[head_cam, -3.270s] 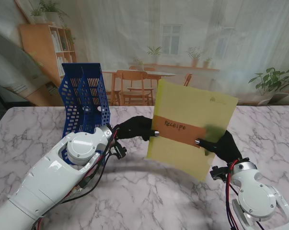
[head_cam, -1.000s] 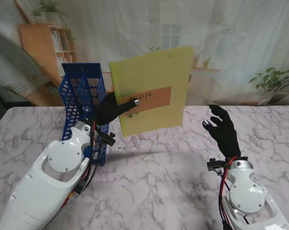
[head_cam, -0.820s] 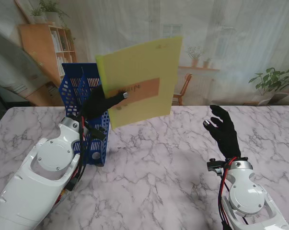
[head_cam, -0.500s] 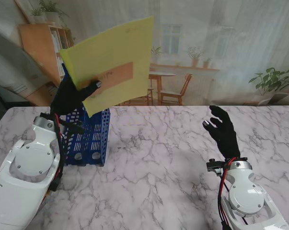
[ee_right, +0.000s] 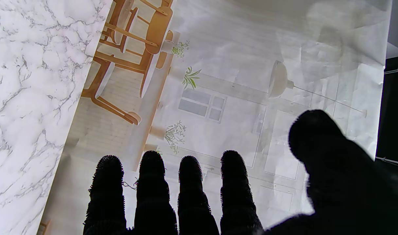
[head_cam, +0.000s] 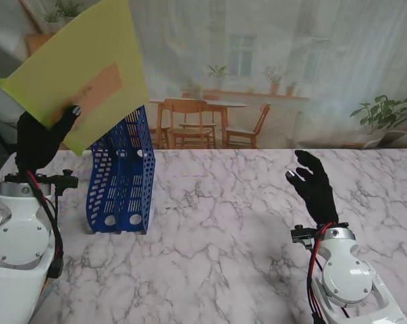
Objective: Open the sliding file folder, put the receipt in and insert it into the document holder
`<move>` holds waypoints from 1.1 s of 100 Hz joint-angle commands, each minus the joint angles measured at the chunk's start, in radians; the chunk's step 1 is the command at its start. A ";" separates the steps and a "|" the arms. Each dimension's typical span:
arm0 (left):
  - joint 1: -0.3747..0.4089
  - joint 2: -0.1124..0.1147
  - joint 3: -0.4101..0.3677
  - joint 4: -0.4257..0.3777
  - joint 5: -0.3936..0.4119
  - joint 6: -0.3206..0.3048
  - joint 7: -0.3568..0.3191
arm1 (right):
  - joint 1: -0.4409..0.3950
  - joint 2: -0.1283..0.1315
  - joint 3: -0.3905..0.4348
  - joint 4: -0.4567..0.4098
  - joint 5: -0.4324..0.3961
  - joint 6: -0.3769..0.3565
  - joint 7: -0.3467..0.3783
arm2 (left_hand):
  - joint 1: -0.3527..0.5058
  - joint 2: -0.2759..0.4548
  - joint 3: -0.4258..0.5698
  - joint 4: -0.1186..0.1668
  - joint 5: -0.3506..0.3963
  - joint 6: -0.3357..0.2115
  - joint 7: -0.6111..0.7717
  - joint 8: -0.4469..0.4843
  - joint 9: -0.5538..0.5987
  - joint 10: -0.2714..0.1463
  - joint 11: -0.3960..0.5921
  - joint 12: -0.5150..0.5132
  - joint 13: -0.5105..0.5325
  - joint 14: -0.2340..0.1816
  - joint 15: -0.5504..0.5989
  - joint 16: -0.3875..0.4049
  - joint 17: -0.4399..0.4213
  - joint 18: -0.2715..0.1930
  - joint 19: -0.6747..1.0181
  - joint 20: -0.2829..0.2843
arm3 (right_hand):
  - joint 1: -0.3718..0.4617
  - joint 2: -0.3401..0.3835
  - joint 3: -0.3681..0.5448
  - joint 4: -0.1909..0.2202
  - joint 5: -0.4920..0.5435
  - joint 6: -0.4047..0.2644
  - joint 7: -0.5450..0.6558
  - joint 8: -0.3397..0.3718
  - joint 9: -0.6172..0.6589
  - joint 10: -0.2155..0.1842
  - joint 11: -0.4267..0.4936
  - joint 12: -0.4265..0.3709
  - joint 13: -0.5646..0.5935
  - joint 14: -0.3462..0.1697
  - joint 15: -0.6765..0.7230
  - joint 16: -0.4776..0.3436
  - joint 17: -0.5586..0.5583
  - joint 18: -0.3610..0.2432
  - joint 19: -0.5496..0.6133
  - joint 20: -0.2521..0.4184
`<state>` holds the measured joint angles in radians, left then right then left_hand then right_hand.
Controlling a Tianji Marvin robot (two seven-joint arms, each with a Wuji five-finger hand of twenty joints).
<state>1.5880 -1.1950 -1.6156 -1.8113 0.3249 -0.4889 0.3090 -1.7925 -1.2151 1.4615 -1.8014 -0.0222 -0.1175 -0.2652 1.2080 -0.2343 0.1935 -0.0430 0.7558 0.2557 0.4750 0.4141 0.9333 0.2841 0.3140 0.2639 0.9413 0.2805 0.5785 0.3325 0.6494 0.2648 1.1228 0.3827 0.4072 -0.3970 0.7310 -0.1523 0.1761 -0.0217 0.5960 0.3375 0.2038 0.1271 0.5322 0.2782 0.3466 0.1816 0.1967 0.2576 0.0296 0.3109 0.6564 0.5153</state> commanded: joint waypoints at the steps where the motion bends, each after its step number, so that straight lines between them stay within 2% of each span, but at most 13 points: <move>1: 0.024 -0.001 -0.018 0.012 -0.012 -0.005 -0.001 | -0.006 -0.003 -0.001 -0.005 0.002 0.007 0.001 | 0.083 0.067 0.068 0.008 -0.010 0.004 -0.013 -0.007 -0.038 0.020 -0.005 -0.008 -0.020 0.001 -0.005 -0.006 0.021 -0.085 0.059 -0.008 | 0.011 0.017 -0.023 0.023 -0.028 0.011 0.009 -0.018 -0.019 -0.006 0.013 -0.002 -0.020 -0.026 -0.058 -0.016 0.009 -0.054 -0.017 0.022; 16: 0.048 -0.014 -0.063 0.026 0.017 -0.054 0.059 | -0.007 -0.003 -0.002 -0.007 0.004 0.014 0.001 | 0.083 0.071 0.066 0.007 -0.017 0.003 -0.015 -0.008 -0.046 0.018 -0.004 -0.008 -0.027 0.000 -0.007 -0.005 0.016 -0.084 0.057 -0.007 | 0.015 0.019 -0.026 0.023 -0.023 0.015 0.010 -0.019 -0.014 -0.004 0.016 -0.001 -0.017 -0.025 -0.058 -0.015 0.016 -0.052 -0.026 0.030; 44: 0.061 -0.041 -0.100 0.071 0.039 -0.086 0.169 | -0.006 -0.003 -0.003 -0.010 0.008 0.029 0.005 | 0.083 0.077 0.062 0.007 -0.025 0.006 -0.020 -0.012 -0.057 0.019 -0.007 -0.009 -0.037 -0.001 -0.015 -0.006 0.009 -0.080 0.051 -0.007 | 0.020 0.021 -0.028 0.024 -0.020 0.016 0.010 -0.020 -0.013 0.000 0.020 0.001 -0.015 -0.030 -0.055 -0.014 0.021 -0.052 -0.036 0.045; 63: 0.059 -0.055 -0.092 0.117 0.087 -0.089 0.253 | -0.006 -0.003 -0.004 -0.012 0.011 0.036 0.007 | 0.083 0.080 0.059 0.006 -0.031 0.006 -0.021 -0.013 -0.063 0.016 -0.007 -0.009 -0.043 -0.005 -0.019 -0.006 0.003 -0.081 0.043 -0.008 | 0.023 0.022 -0.029 0.024 -0.017 0.017 0.011 -0.020 -0.012 0.003 0.023 0.002 -0.014 -0.031 -0.051 -0.012 0.022 -0.051 -0.040 0.053; 110: 0.040 -0.070 -0.023 0.181 0.098 -0.039 0.341 | -0.006 -0.003 -0.005 -0.019 0.021 0.054 0.011 | 0.083 0.084 0.061 0.007 -0.039 0.010 -0.020 -0.017 -0.073 0.018 -0.008 -0.008 -0.056 -0.001 -0.024 -0.005 -0.012 -0.076 0.034 -0.005 | 0.027 0.026 -0.035 0.025 -0.010 0.020 0.011 -0.018 -0.009 0.005 0.029 0.005 -0.011 -0.031 -0.039 -0.009 0.026 -0.050 -0.042 0.068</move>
<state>1.6358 -1.2557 -1.6474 -1.6430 0.4231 -0.5350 0.6592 -1.7942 -1.2153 1.4581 -1.8165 -0.0049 -0.0720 -0.2572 1.2080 -0.2309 0.1941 -0.0430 0.7399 0.2558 0.4674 0.4113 0.8975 0.2945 0.3189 0.2658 0.9116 0.2816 0.5771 0.3325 0.6373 0.2648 1.1237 0.3827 0.4081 -0.3970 0.7182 -0.1469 0.1767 -0.0099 0.5960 0.3371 0.2038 0.1389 0.5439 0.2782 0.3461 0.1816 0.1725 0.2576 0.0519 0.3109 0.6263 0.5630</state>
